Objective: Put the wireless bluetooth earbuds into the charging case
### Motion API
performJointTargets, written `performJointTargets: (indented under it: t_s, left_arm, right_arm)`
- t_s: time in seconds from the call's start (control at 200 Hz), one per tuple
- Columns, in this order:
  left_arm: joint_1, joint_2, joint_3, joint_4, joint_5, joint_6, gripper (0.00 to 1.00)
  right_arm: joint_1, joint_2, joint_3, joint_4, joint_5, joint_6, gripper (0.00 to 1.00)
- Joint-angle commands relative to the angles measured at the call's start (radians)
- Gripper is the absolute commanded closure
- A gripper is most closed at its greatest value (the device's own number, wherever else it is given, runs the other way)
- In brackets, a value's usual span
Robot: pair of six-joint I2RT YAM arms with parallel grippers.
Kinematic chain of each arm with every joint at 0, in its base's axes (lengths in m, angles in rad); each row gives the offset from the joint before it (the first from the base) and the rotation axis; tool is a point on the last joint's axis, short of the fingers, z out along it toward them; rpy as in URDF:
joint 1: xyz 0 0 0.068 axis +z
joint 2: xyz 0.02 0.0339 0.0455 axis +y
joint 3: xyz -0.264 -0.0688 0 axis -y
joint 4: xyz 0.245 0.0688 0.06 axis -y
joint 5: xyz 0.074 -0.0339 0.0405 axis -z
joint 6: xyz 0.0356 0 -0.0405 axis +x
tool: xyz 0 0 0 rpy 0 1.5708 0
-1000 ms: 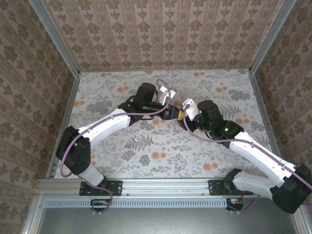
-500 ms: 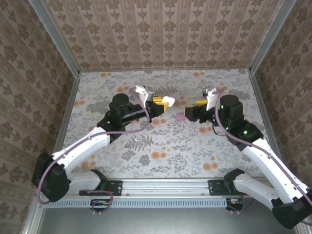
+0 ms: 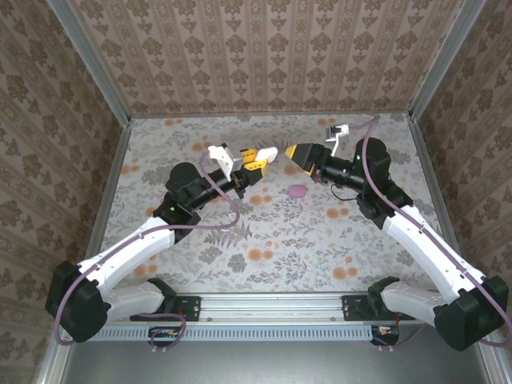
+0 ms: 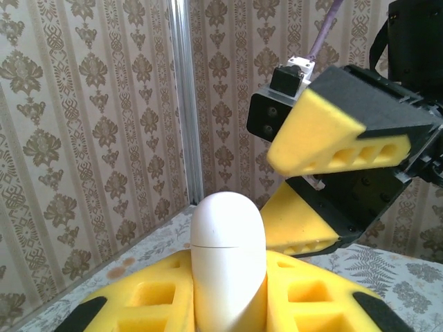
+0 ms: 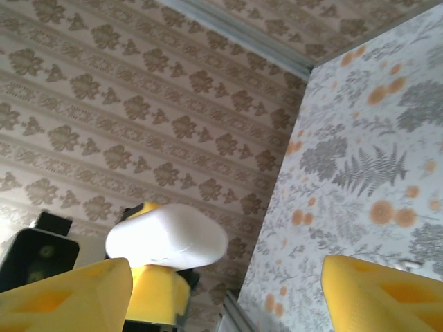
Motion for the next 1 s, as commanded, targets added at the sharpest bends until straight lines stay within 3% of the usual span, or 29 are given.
performJointTargets:
  t_s: [0.0,0.23,0.595,0.865,0.995]
  left_arm:
    - [-0.013,-0.012,-0.010,0.086,-0.014,-0.017,0.76]
    - [-0.017,-0.001,-0.004,0.093,-0.016,-0.033,0.76]
    - [-0.017,0.004,0.008,0.081,-0.017,-0.035,0.75]
    - [-0.023,0.014,0.012,0.081,-0.057,-0.035,0.74]
    - [-0.026,0.019,0.016,0.081,-0.065,-0.032,0.73]
  right_arm:
    - [0.002,0.029,0.017,0.135,-0.049,0.133,0.24]
    - [0.030,0.101,0.067,0.142,-0.066,0.289,0.22]
    - [0.057,0.132,0.069,0.181,-0.063,0.354,0.23]
    - [0.080,0.184,0.046,0.364,-0.087,0.521,0.25]
    - [0.093,0.190,0.046,0.365,-0.074,0.533,0.28]
